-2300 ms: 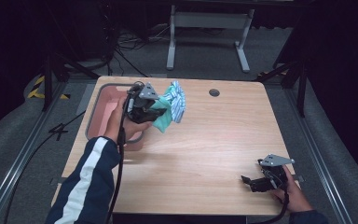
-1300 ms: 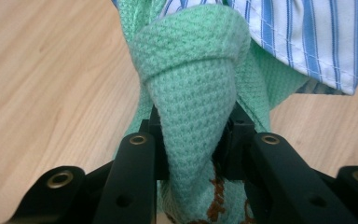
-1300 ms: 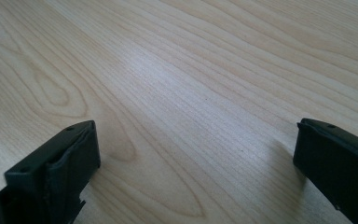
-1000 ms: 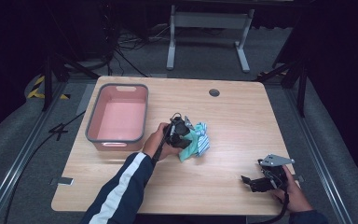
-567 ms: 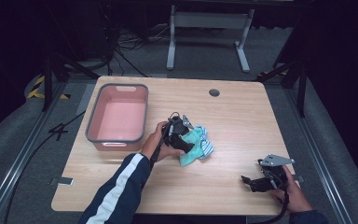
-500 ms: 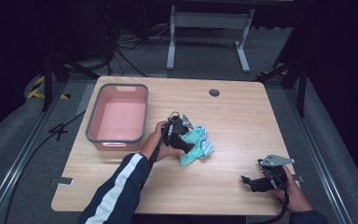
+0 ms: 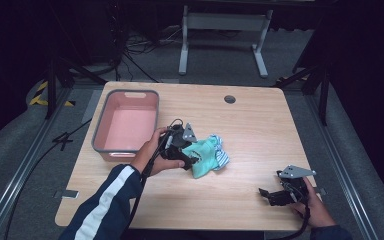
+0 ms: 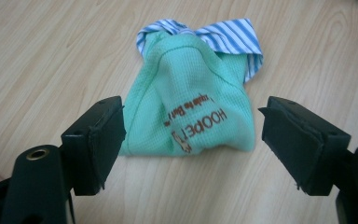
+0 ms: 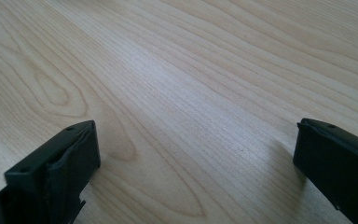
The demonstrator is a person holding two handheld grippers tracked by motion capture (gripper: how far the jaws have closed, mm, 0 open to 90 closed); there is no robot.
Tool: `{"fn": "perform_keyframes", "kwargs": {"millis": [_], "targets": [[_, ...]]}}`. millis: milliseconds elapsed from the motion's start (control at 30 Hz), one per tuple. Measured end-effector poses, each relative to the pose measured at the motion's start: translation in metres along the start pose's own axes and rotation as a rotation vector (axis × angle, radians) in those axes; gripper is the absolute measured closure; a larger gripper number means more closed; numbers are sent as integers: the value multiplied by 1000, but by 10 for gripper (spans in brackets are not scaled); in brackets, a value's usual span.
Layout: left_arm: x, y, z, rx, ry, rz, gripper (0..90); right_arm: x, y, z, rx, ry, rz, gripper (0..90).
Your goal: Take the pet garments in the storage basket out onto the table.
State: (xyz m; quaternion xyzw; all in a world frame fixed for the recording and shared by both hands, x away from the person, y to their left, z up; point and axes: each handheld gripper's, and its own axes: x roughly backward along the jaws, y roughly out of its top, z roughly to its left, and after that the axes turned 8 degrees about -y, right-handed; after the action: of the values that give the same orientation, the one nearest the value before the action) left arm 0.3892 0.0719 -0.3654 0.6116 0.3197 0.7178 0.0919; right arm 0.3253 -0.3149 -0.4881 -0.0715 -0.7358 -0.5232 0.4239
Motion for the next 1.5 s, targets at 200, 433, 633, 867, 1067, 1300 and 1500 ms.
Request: {"fn": "perform_keyframes", "kwargs": {"millis": [200,433,633,867,1067,1300,1500], "targets": [[8,-11,-7,-33,22,46,216,0,0,0,0,0,0,6],[15,-31,-16,-42,48,78,216,0,0,0,2,0,0,6],[18,-49,-22,-60,54,116,205,0,0,0,0,0,0,6],[25,-84,-26,-46,49,126,195,0,0,0,1,-1,0,6],[31,-115,-26,-47,66,134,194,0,0,0,1,-1,0,6],[34,-144,-25,-39,92,160,188,0,0,0,0,-2,0,6],[41,-179,-15,67,101,156,180,0,0,0,-1,-2,0,5]]}}
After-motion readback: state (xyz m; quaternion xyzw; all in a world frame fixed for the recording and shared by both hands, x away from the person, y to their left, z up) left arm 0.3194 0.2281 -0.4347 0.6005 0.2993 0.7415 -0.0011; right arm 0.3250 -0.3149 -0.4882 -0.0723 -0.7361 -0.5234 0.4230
